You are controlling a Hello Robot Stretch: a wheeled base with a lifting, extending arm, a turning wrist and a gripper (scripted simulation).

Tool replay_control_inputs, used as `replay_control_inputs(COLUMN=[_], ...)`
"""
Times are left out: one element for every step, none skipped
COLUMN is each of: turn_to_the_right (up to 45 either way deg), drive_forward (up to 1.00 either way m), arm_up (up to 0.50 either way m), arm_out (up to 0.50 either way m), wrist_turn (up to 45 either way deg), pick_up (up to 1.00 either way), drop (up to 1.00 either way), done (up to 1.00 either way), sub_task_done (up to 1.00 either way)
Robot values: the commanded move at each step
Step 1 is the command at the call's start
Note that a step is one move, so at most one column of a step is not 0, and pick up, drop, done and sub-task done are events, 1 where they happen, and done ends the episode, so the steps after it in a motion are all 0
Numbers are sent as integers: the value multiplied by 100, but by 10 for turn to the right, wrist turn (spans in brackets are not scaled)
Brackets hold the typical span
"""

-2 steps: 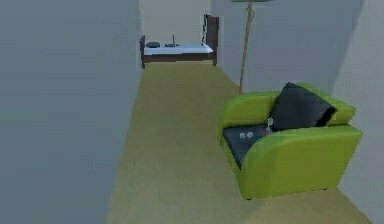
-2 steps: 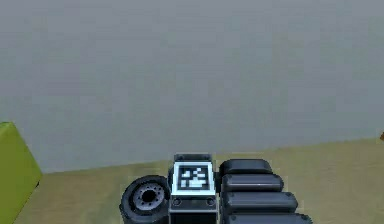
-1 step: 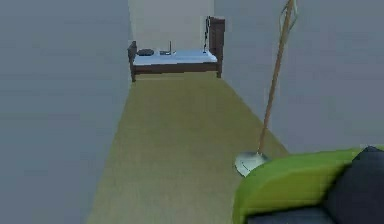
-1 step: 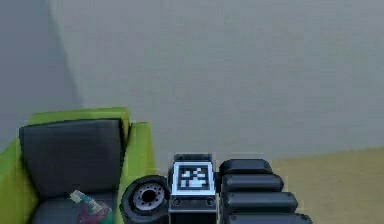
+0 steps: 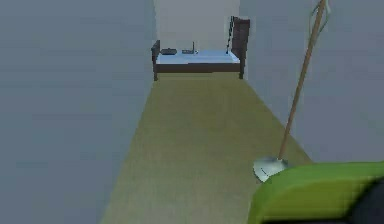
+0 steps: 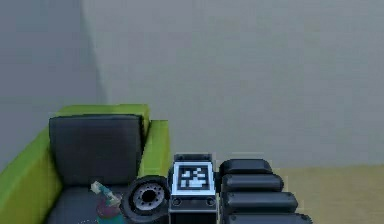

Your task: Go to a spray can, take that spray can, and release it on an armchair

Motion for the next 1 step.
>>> replay_control_inputs(turn_to_the_right=[0], drive_forward=[45], arm_up=[0], arm_out=[0], wrist_turn=[0], pick_up=[0], drop=[0], done=[0], sub_task_done=[0])
